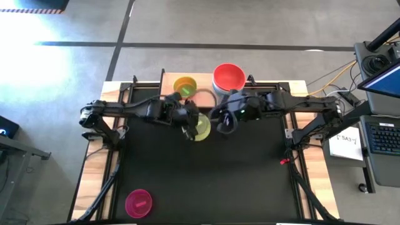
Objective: Place and stack bowls onto a shelf
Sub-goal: Stack the yellow bowl on top of the green bowl on the shelf
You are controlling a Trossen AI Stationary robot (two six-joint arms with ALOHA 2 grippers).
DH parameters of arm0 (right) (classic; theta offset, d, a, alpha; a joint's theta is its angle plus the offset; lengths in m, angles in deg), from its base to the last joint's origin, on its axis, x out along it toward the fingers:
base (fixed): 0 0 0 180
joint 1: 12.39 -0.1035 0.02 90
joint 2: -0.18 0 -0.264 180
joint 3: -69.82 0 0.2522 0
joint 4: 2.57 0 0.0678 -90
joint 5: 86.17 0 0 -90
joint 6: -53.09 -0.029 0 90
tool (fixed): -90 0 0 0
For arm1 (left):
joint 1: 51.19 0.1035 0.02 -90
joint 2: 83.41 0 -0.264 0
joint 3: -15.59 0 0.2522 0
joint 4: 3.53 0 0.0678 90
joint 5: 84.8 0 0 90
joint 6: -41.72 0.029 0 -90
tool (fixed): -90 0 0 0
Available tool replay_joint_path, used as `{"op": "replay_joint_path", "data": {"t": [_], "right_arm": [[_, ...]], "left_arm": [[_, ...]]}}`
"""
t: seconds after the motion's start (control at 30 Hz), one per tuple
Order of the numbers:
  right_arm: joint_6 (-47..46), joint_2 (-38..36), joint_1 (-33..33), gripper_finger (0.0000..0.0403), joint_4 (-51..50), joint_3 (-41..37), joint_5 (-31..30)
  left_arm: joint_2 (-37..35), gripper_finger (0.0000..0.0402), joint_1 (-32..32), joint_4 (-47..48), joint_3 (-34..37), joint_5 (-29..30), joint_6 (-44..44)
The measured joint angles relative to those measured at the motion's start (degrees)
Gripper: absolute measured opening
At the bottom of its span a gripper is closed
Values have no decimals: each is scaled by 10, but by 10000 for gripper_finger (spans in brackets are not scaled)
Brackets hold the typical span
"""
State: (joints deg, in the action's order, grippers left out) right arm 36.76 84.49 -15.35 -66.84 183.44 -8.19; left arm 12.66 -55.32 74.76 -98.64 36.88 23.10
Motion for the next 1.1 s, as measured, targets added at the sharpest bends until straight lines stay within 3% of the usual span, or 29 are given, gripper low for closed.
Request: {"op": "replay_joint_path", "data": {"t": [0.37,0.53,0.87,1.1], "right_arm": [[-12,-56,0,209,-46,1,4],[-32,-60,-2,207,-87,1,5],[-8,-41,-1,207,-144,0,4],[7,-35,-1,206,-159,0,0]], "left_arm": [[-7,0,211,-12,-33,-27,47],[-7,0,298,-32,-37,-118,42],[1,0,395,-21,-37,-208,25],[31,0,406,-18,-36,-221,15]]}}
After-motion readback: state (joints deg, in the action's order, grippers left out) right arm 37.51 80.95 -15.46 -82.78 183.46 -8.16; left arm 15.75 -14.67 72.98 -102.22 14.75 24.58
